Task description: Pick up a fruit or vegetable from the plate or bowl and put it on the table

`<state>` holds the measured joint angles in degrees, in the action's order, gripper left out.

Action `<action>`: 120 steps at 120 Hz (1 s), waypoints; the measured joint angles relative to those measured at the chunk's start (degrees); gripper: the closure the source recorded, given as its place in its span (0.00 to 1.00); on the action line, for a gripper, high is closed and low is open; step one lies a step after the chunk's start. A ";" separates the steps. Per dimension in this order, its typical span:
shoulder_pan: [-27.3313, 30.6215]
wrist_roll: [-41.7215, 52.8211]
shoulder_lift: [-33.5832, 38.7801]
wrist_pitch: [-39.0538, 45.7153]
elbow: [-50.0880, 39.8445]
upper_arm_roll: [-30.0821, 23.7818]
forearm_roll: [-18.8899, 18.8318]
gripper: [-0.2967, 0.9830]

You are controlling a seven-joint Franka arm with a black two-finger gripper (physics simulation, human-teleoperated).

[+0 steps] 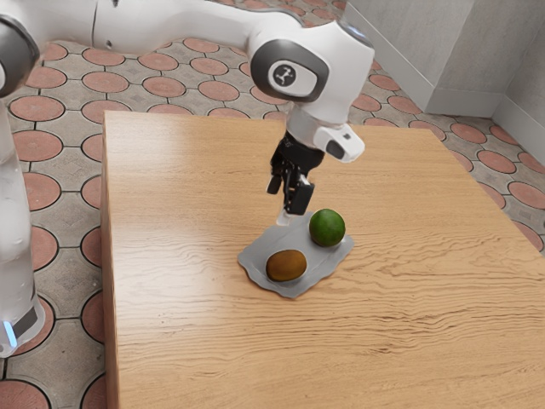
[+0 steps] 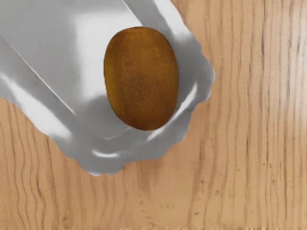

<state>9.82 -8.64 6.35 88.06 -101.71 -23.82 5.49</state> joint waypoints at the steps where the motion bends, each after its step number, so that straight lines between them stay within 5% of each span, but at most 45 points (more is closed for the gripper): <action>1: -0.07 -0.04 0.00 0.01 -0.01 -0.13 0.01 0.23; 56: 0.20 -1.89 1.18 2.34 -4.17 -3.87 2.12 0.23; 120: 0.18 -0.86 -0.34 11.53 -4.15 -4.14 0.06 0.23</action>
<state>10.01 -9.51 6.01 99.58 -105.87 -27.96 5.56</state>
